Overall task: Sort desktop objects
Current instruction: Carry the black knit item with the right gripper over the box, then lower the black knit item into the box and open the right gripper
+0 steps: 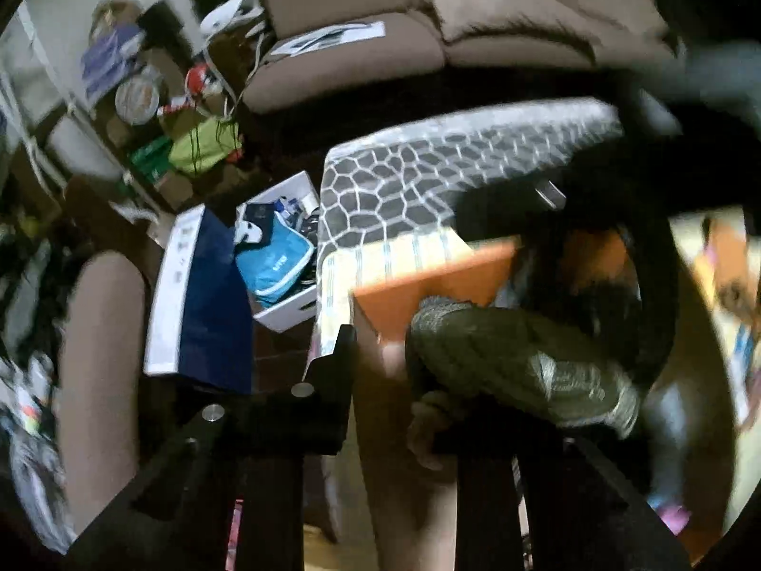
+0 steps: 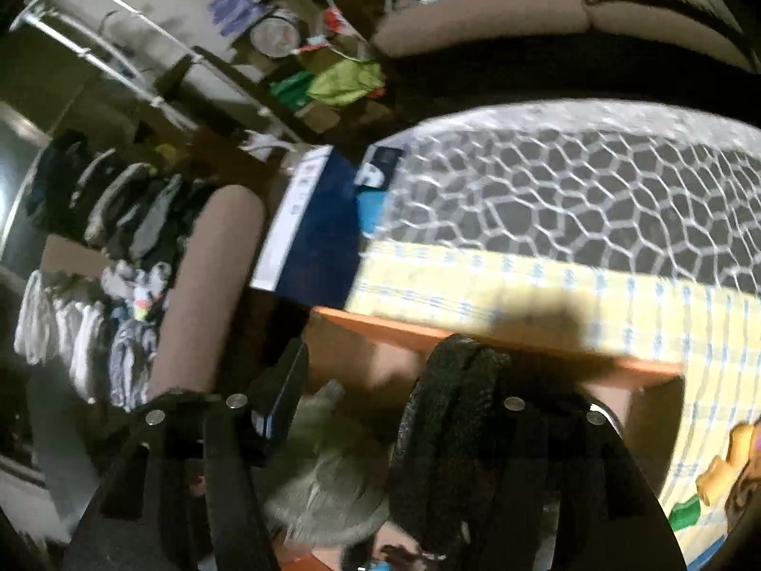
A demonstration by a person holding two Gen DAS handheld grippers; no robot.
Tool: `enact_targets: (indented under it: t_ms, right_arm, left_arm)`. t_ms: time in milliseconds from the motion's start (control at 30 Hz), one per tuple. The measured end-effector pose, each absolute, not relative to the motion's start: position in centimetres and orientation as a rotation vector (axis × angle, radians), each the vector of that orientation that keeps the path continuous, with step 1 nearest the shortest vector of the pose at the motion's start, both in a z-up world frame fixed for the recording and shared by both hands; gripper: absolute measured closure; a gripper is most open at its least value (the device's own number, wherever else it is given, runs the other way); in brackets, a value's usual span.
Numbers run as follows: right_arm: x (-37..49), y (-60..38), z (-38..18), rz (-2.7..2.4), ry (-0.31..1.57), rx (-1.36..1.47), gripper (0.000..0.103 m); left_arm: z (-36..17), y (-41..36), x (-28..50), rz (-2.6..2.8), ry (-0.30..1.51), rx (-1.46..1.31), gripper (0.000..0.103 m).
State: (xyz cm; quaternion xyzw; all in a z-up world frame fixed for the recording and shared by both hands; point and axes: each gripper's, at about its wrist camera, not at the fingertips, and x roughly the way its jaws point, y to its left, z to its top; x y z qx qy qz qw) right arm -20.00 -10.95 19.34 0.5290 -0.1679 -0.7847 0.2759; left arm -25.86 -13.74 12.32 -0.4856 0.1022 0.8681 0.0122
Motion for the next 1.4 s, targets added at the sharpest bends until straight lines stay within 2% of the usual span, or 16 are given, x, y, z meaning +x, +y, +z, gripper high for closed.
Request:
enact_targets:
  t_ms: [100, 133, 200, 300, 367, 467, 533, 667, 800, 867, 967, 1033, 1067, 1133, 1300, 1400]
  right_arm:
    - [-20.5, -10.3, 19.0, -2.098, -0.519, 1.431, 0.042]
    - [-20.6, -10.1, 18.6, -2.092, -0.525, 1.447, 0.039]
    - [-20.8, -9.9, 17.1, -2.053, -0.503, 1.546, 0.036]
    - [-20.4, -9.2, 16.2, -2.04, -0.511, 1.603, 0.036]
    - [-20.2, -8.8, 16.2, -2.019, -0.522, 1.613, 0.036]
    - [-20.0, -8.8, 16.5, -2.011, -0.483, 1.643, 0.032]
    - [-19.9, -8.8, 17.2, -2.008, -0.468, 1.641, 0.032]
    - [-19.5, -8.5, 19.2, -2.014, -0.458, 1.594, 0.032]
    - [-19.5, -7.3, 22.0, -2.018, -0.579, 1.452, 0.032]
    - [-19.5, -7.4, 22.9, -1.984, -0.61, 1.434, 0.032]
    - [-19.1, -8.7, 22.8, -1.963, -0.481, 1.5, 0.025]
    - [-18.7, -9.5, 21.7, -1.985, -0.327, 1.597, 0.025]
    - [-18.6, -9.4, 21.2, -1.996, -0.311, 1.618, 0.025]
    - [-18.3, -9.0, 20.7, -2.002, -0.301, 1.629, 0.025]
    - [-18.0, -8.6, 20.2, -2.006, -0.292, 1.612, 0.025]
    - [-18.1, -9.2, 20.3, -1.994, -0.288, 1.601, 0.025]
  left_arm:
    - [11.3, -13.8, -26.5, 2.647, 0.305, -1.558, 0.079]
    - [10.4, -13.5, -26.5, 2.602, 0.323, -1.603, 0.069]
    - [9.1, -13.0, -25.8, 2.571, 0.383, -1.614, 0.064]
    - [8.2, -12.6, -24.8, 2.537, 0.39, -1.596, 0.048]
    - [7.6, -11.7, -24.1, 2.493, 0.463, -1.583, 0.034]
    - [6.3, -10.1, -23.2, 2.458, 0.66, -1.585, 0.032]
    - [5.8, -9.5, -23.0, 2.448, 0.724, -1.583, 0.031]
    - [5.8, -10.2, -22.8, 2.473, 0.613, -1.55, 0.032]
    - [6.9, -11.5, -22.5, 2.496, 0.423, -1.515, 0.031]
    - [7.6, -12.3, -22.3, 2.514, 0.342, -1.491, 0.026]
    - [8.7, -14.0, -21.9, 2.499, 0.169, -1.423, 0.022]
    - [9.5, -15.0, -21.5, 2.504, 0.099, -1.376, 0.021]
    - [9.9, -15.2, -21.2, 2.527, 0.105, -1.344, 0.016]
    - [10.6, -15.2, -20.7, 2.634, 0.214, -1.287, 0.004]
    - [11.4, -14.3, -21.2, 2.733, 0.456, -1.246, 0.004]
    - [11.1, -12.7, -22.0, 2.755, 0.803, -1.231, 0.003]
